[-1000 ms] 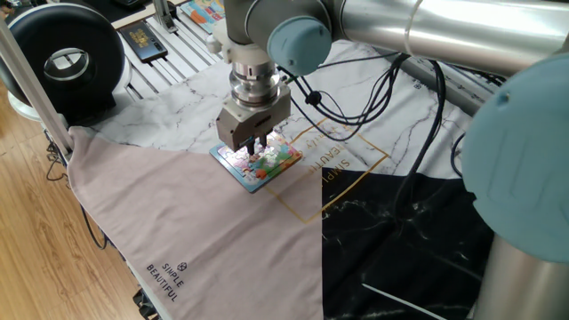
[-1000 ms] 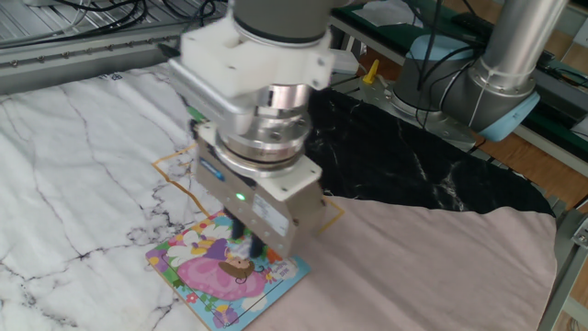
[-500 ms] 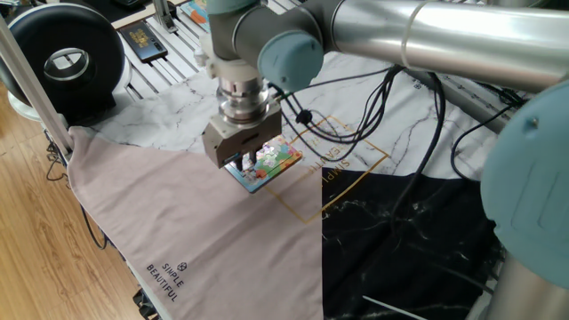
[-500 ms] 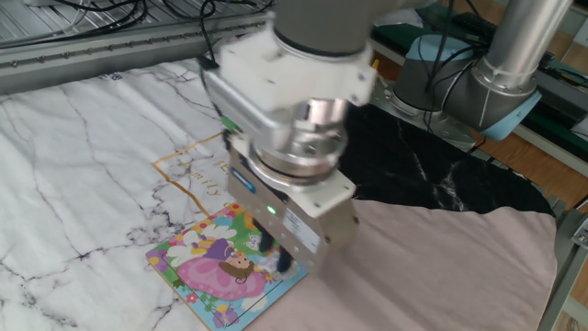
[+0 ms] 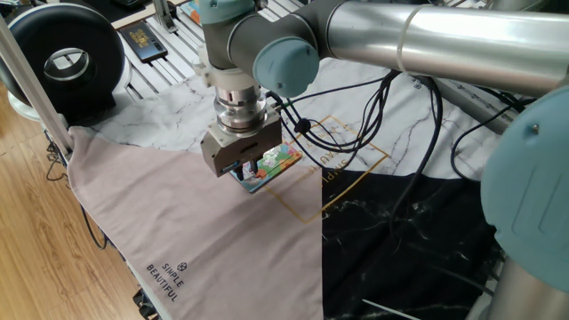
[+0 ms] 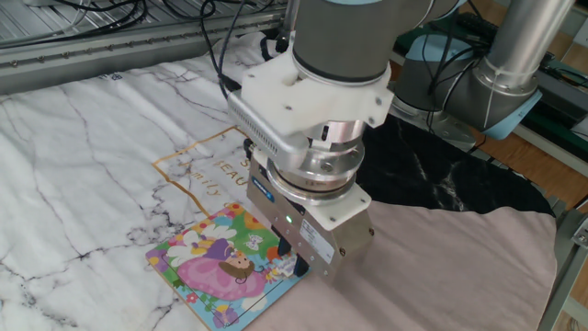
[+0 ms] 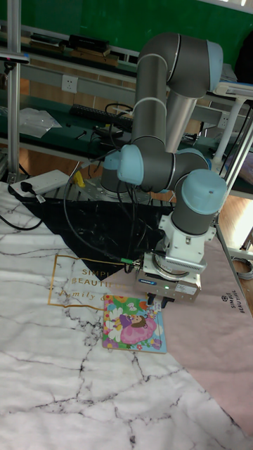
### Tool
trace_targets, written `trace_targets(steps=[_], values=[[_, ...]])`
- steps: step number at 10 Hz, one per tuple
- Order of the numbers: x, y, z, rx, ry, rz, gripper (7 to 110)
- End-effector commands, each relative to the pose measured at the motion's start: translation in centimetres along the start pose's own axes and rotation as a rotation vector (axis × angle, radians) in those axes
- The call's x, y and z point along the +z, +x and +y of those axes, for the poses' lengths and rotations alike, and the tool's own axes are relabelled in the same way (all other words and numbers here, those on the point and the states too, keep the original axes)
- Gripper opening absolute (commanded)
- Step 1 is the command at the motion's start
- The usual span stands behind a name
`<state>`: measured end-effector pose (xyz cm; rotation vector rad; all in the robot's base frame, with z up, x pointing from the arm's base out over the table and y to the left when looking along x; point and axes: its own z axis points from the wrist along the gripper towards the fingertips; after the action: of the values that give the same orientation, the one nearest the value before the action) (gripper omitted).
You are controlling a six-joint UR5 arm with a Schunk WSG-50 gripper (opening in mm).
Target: Assemble one piece of a puzzle
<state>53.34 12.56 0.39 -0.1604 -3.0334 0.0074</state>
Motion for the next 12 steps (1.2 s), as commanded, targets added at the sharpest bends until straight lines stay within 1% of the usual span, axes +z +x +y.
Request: trace_targets(steps=[1,3,5,7,8,9,10,11,12], values=[[0.2,0.0,-0.2,-0.006,-0.003,0.008,7],[0.3,0.0,-0.4,-0.038,0.002,0.014,7],[0.2,-0.6,-0.5,-0.052,0.002,-0.008,7],[0.1,-1.1,-0.2,-0.088,-0.011,-0.025,7],[0.1,-1.5,0.0,-0.127,-0.017,-0.041,7],[0.0,-2.3,0.0,-0.168,-0.014,-0.074,7],[0.0,-2.9,0.4,-0.192,-0.027,-0.1,7],[-0.1,-3.5,0.7,-0.189,-0.036,-0.124,7],[-0.2,-4.5,0.8,-0.169,-0.038,-0.164,7]])
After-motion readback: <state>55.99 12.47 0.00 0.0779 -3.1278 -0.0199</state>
